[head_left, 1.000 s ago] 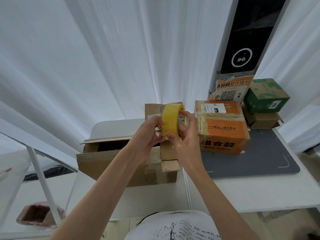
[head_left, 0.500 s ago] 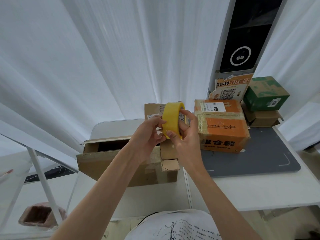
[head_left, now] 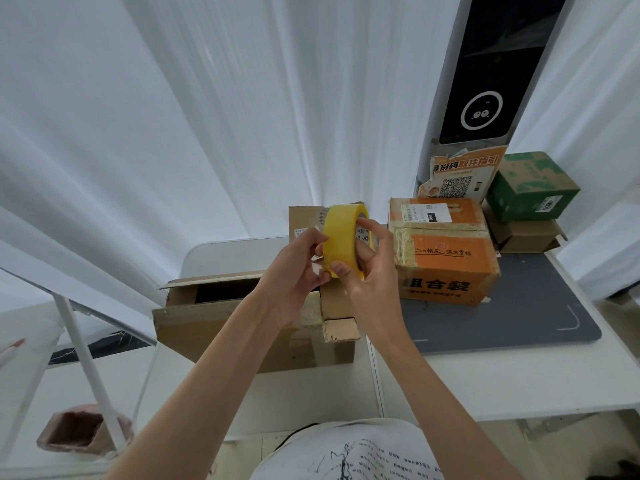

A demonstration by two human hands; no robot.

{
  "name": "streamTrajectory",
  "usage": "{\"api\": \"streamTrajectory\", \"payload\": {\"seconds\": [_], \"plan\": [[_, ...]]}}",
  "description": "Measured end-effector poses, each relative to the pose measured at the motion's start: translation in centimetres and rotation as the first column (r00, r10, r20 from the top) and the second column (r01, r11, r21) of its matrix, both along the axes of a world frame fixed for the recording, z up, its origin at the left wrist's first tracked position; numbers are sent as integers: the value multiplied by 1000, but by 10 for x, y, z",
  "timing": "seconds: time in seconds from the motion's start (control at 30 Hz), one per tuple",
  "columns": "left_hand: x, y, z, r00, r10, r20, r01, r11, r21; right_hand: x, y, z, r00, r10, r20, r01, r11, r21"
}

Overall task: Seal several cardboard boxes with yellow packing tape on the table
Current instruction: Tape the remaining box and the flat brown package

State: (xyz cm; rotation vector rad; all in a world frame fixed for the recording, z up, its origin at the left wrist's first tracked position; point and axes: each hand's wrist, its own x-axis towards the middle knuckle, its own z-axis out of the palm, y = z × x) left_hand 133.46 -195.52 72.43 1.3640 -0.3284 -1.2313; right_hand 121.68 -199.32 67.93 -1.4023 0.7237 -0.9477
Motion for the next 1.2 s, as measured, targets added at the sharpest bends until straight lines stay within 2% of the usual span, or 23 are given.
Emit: {"api": "streamTrajectory", "payload": {"seconds": [0.67, 0.83, 0.97, 1.2], "plan": [[1, 2, 3, 998, 13, -63, -12, 1000, 10, 0, -2, -4, 1000, 0, 6, 0, 1000, 21], [-6, 7, 4, 999, 2, 40, -2, 1000, 0, 1, -1, -2, 1000, 17, -8, -17, 1000, 4], [0, 5, 9, 996, -87, -3, 87, 996, -36, 0, -2, 1, 1000, 5, 20, -6, 1000, 9], [-2, 8, 10, 998, -58, 11, 58, 998, -5, -2, -2, 0, 999, 2, 40, -4, 999, 45]]}}
